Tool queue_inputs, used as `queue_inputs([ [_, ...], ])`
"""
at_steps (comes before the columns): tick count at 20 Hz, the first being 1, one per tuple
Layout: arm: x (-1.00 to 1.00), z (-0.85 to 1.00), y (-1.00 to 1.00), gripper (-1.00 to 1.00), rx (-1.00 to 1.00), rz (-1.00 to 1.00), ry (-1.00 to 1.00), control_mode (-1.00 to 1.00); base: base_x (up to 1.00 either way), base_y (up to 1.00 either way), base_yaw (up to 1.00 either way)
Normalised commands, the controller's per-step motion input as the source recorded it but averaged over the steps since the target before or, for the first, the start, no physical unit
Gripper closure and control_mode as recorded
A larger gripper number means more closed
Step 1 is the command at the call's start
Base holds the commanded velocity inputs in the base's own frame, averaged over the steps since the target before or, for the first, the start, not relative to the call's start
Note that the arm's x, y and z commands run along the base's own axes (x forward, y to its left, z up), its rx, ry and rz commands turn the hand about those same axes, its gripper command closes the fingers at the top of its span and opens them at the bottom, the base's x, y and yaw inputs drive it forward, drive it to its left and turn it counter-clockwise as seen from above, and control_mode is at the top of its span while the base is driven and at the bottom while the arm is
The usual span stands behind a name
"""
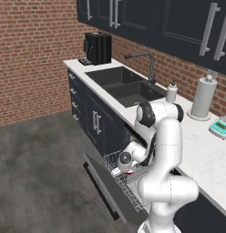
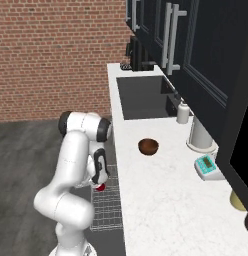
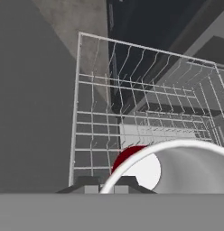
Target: Pick up the cup and bowl from the counter, place them in the dishwasher, and close the dishwasher door.
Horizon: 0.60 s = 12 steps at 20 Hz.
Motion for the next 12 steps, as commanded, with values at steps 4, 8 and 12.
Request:
queue_inputs([
  [4,0.39,-0.39,0.0,1.0,-0.04,-0.01,0.0,-1.0,0.0,0.0,0.0],
  [8,0.36,-0.09,0.0,1.0,-0.01,-0.01,0.0,-1.0,0.0,0.0,0.0],
  [12,0.28,0.0,0.0,-1.0,0.0,-0.01,0.04,-1.0,0.0,0.0,0.0],
])
